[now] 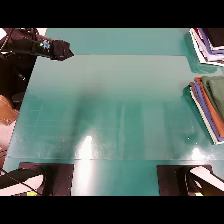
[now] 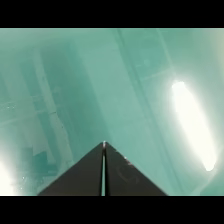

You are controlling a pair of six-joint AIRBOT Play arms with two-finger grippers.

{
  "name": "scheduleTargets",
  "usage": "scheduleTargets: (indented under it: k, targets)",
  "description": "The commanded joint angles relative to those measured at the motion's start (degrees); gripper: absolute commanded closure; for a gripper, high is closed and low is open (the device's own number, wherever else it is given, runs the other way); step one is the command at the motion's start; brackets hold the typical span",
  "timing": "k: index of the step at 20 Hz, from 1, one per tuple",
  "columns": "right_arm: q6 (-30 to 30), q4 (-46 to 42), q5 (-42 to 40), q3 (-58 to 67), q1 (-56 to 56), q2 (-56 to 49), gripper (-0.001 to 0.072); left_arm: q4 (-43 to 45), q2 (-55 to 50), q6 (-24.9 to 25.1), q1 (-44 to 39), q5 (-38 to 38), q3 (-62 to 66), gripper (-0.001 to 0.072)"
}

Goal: Fold the shirts.

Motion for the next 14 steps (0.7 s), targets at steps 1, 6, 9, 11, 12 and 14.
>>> scheduleTargets:
  k: [1,6,9,11,12,14]
  targets:
    - [0.6,5.0,-3.5,-1.7,-0.8,2.4,0.0205,0.0,0.0,0.3,0.0,0.0,0.0,0.0678]
    - [0.6,18.9,-6.3,-1.7,14.4,4.7,0.0205,-0.1,0.1,0.3,0.0,-0.6,0.0,0.0678]
    - [0.6,20.4,-7.3,-1.6,29.3,4.7,0.0205,-0.1,0.1,0.3,0.0,-0.4,0.0,0.0678]
    - [0.6,19.9,-10.1,-1.6,39.1,4.7,0.0205,-0.1,0.0,0.3,0.0,-0.4,0.0,0.0678]
    - [0.6,19.9,-11.7,-1.6,43.3,4.7,0.0206,-0.2,0.1,0.3,0.0,-0.4,0.0,0.0678]
    - [0.6,19.9,-15.1,-1.6,50.9,4.7,0.0212,-0.2,0.1,0.3,0.0,-0.4,0.0,0.0678]
